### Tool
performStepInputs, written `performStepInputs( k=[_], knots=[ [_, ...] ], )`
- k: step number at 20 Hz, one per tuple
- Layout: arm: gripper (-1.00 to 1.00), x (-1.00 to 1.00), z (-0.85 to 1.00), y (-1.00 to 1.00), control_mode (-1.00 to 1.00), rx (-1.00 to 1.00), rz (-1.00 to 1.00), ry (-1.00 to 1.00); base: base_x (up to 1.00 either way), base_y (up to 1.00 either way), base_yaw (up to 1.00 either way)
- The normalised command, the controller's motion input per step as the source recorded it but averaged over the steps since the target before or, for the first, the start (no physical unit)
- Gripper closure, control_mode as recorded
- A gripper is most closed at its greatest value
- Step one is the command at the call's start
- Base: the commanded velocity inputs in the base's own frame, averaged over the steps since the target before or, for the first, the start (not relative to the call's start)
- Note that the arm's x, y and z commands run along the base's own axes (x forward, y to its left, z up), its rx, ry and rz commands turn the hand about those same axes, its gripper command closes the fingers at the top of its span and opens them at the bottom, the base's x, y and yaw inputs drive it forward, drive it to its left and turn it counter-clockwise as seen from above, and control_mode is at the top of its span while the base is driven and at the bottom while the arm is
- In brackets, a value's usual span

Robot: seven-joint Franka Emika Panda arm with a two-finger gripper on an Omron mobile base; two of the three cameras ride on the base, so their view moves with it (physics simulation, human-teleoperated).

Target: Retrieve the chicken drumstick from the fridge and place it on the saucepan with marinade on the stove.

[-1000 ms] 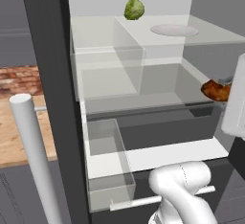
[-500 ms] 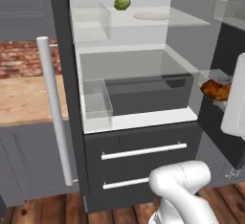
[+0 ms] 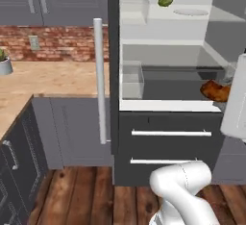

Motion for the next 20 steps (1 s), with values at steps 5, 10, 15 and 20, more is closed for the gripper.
performStepInputs(
  k=[5,10,15,20],
  knots=[
    [1.00,0.00,0.00,0.00,1.00,0.00,0.00,0.00,-0.77,0.00,0.70],
    [1.00,0.00,0.00,0.00,1.00,0.00,0.00,0.00,-0.65,0.01,0.76],
    [1.00,0.00,0.00,0.00,1.00,0.00,0.00,0.00,-0.69,0.15,0.73],
    [1.00,0.00,0.00,0.00,1.00,0.00,0.00,0.00,-0.62,0.25,0.74]
  ],
)
